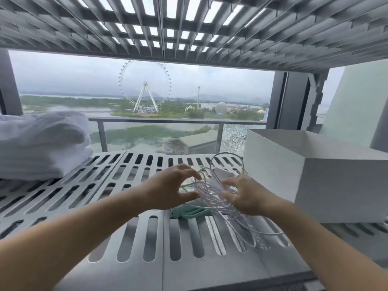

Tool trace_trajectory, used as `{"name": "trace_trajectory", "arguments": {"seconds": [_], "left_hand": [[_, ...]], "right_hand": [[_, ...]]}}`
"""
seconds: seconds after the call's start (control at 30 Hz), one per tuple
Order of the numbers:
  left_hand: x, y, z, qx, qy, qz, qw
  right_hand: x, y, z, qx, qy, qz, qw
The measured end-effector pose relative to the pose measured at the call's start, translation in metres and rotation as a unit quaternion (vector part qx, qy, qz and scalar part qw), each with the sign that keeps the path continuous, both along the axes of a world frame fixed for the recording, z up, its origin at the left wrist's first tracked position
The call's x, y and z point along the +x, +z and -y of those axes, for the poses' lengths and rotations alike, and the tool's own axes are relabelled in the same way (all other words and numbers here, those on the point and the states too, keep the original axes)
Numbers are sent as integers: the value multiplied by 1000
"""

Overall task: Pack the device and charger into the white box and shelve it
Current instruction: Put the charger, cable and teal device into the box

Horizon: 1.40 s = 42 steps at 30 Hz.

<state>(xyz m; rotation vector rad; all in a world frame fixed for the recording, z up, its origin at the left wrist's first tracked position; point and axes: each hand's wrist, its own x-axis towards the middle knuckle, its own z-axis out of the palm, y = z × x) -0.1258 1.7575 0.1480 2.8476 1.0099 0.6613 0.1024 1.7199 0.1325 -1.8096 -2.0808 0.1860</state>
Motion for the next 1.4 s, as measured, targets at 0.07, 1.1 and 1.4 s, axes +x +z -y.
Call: {"name": "trace_trajectory", "arguments": {"seconds": [0.07,1.1,1.4], "left_hand": [[-2,-3,3,-17,4,-3,1000],[-22,-2,-3,-110,99,-21,989],[-21,-8,-5,-102,159,-16,982]], "right_hand": [[-1,-3,3,10,4,-7,1000],[-21,9,-8,12,-35,6,999],[-33,-2,-33,-100,-75,95,988]]}}
